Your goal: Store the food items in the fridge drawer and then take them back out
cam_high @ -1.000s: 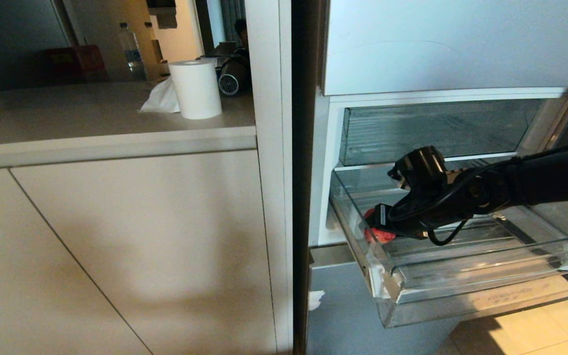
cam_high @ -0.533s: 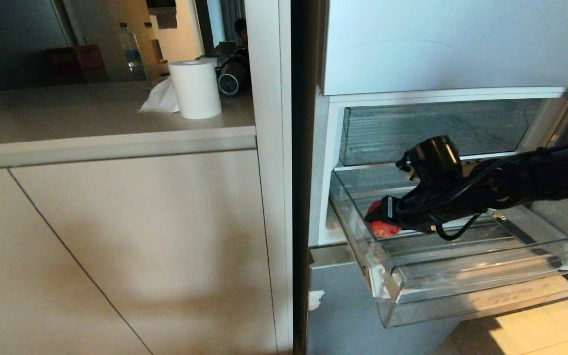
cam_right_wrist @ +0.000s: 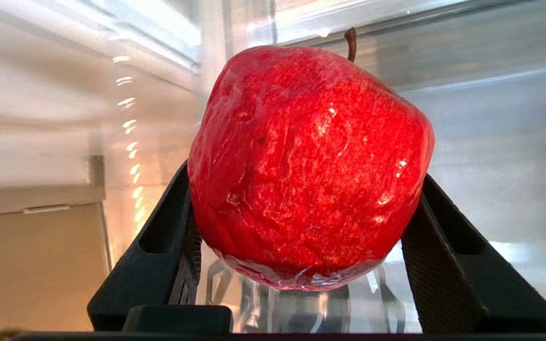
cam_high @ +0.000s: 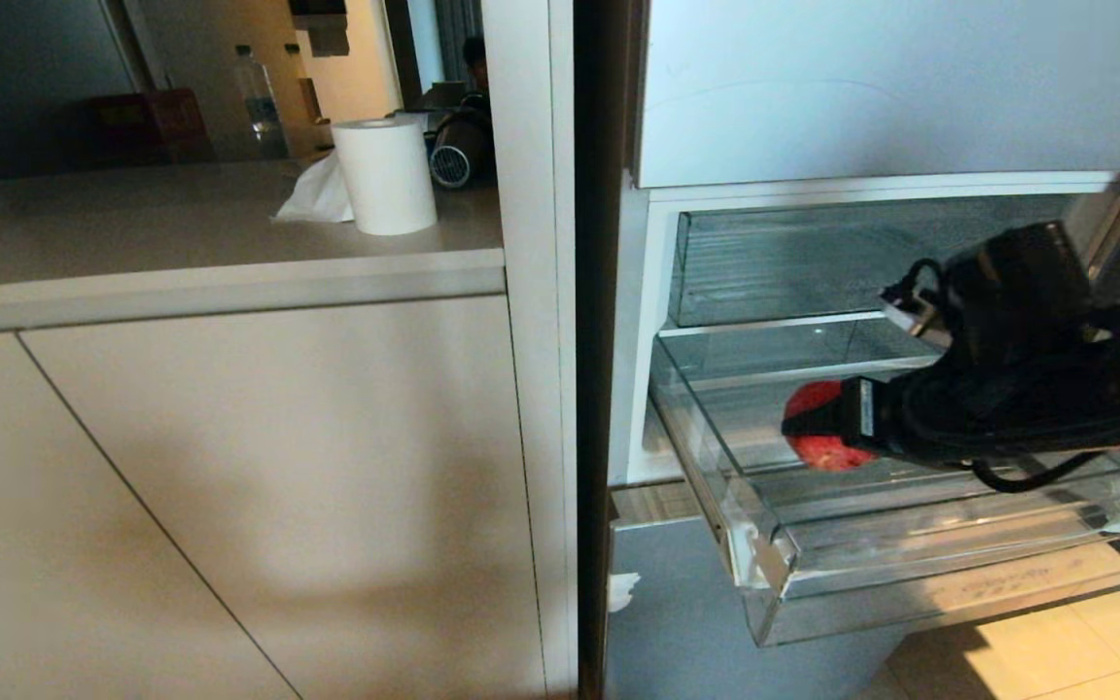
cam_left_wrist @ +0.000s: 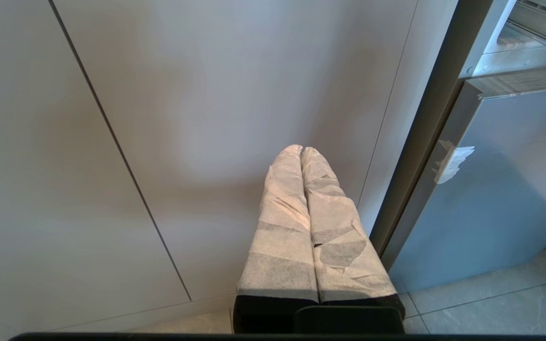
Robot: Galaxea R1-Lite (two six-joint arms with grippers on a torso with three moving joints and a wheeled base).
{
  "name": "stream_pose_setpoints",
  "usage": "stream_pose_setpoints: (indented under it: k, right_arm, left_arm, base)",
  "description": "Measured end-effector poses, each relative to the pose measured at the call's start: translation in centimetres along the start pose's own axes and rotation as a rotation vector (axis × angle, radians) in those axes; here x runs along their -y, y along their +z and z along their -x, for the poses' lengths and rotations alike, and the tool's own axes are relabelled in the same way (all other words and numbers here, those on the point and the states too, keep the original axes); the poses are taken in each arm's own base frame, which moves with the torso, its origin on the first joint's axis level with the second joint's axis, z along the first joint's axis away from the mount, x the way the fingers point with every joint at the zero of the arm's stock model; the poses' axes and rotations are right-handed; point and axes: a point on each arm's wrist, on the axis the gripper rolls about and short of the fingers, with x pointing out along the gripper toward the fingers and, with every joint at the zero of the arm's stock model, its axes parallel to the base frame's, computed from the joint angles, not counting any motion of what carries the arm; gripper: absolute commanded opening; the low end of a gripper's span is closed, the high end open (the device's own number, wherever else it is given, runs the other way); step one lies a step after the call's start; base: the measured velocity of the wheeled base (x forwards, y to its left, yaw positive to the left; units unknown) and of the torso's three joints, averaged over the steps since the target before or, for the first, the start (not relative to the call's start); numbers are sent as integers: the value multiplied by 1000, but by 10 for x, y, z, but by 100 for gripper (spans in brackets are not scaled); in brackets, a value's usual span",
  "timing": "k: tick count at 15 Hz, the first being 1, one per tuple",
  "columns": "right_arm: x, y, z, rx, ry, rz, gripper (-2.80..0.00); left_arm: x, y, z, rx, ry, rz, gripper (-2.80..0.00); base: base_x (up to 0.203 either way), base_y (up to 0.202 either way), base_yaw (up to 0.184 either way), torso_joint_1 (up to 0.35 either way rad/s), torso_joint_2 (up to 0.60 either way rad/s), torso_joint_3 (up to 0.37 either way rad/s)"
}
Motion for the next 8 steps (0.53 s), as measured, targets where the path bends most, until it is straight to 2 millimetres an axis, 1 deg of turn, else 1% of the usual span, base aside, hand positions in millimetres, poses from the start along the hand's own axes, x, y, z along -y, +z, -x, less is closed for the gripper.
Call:
stream_pose_setpoints:
  k: [1, 3, 4, 6, 7, 8]
  right_arm:
    - [1, -4, 21, 38, 15, 3, -280]
    - [3, -14, 70, 146, 52, 16, -280]
    - [7, -22, 97, 210, 67, 28, -280]
    - [18, -50, 145, 326, 80, 67, -280]
    - [26, -71, 165, 376, 76, 95, -280]
    - [35, -94, 179, 420, 60, 127, -280]
  left_arm:
    - [0, 0, 0, -1, 0, 0, -280]
    - [0, 0, 0, -1, 0, 0, -280]
    - [0, 0, 0, 0, 0, 0, -280]
    - [0, 0, 0, 0, 0, 0, -280]
    - [0, 0, 0, 0, 0, 0, -280]
    - [0, 0, 0, -1, 0, 0, -280]
  base:
    - [0, 0, 0, 0, 0, 0]
    - [0, 0, 0, 0, 0, 0]
    - [0, 0, 0, 0, 0, 0]
    - [0, 0, 0, 0, 0, 0]
    - [0, 0, 0, 0, 0, 0]
    - [0, 0, 0, 0, 0, 0]
